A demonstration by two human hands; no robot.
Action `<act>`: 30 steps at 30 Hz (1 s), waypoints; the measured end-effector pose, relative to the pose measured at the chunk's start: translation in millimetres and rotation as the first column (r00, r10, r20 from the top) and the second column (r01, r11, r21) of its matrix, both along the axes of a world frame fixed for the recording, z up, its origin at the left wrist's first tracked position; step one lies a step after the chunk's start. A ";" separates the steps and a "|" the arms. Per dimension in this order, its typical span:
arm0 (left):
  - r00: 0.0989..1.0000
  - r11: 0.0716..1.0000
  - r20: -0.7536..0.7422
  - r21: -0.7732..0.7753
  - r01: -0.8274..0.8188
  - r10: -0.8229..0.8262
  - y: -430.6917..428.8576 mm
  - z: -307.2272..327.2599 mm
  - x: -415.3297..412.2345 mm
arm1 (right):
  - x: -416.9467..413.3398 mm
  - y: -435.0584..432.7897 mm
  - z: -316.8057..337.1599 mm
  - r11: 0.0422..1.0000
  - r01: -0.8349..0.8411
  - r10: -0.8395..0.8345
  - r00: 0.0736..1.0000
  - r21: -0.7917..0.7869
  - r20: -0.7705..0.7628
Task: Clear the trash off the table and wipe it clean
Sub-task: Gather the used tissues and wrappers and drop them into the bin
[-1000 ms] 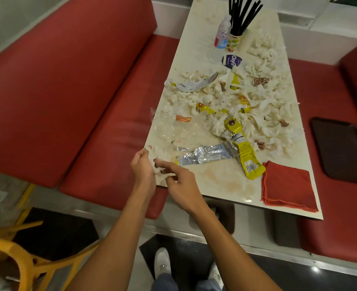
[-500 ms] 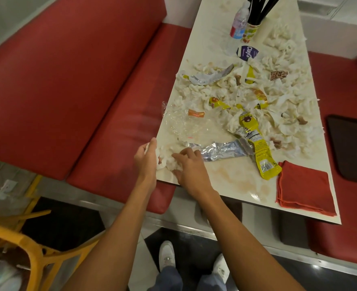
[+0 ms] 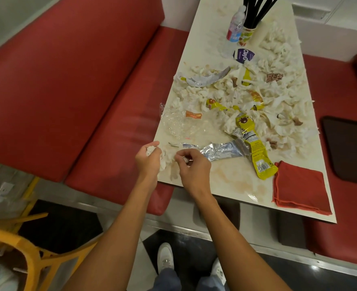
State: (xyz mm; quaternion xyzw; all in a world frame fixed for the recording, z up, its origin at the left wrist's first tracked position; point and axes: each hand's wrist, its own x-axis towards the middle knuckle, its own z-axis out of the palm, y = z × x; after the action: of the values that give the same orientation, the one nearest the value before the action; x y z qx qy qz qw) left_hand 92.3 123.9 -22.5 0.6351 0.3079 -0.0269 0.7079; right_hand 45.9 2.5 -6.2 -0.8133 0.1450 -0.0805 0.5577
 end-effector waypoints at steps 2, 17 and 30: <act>1.000 0.999 -0.001 -0.048 0.003 -0.003 -3.1 5.2 -2.3 | -2.6 3.2 5.8 0.989 0.029 -0.024 0.999 0.147 -0.035; 0.982 0.923 -0.102 -0.339 -0.183 0.158 -6.3 9.1 -1.4 | -25.9 5.4 25.1 0.936 -0.310 0.333 0.934 0.167 -0.130; 0.991 0.958 -0.064 -0.259 -0.127 0.114 -17.3 4.3 13.0 | 11.7 -75.2 -25.7 0.814 0.029 -0.208 0.947 -0.581 -0.245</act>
State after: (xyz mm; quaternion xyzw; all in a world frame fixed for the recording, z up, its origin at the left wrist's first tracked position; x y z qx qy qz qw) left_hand 105.3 106.6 -18.2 0.5150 0.3569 -0.0396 0.7784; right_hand 57.6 -72.6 -31.9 -0.9343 0.2473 -0.0321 0.2547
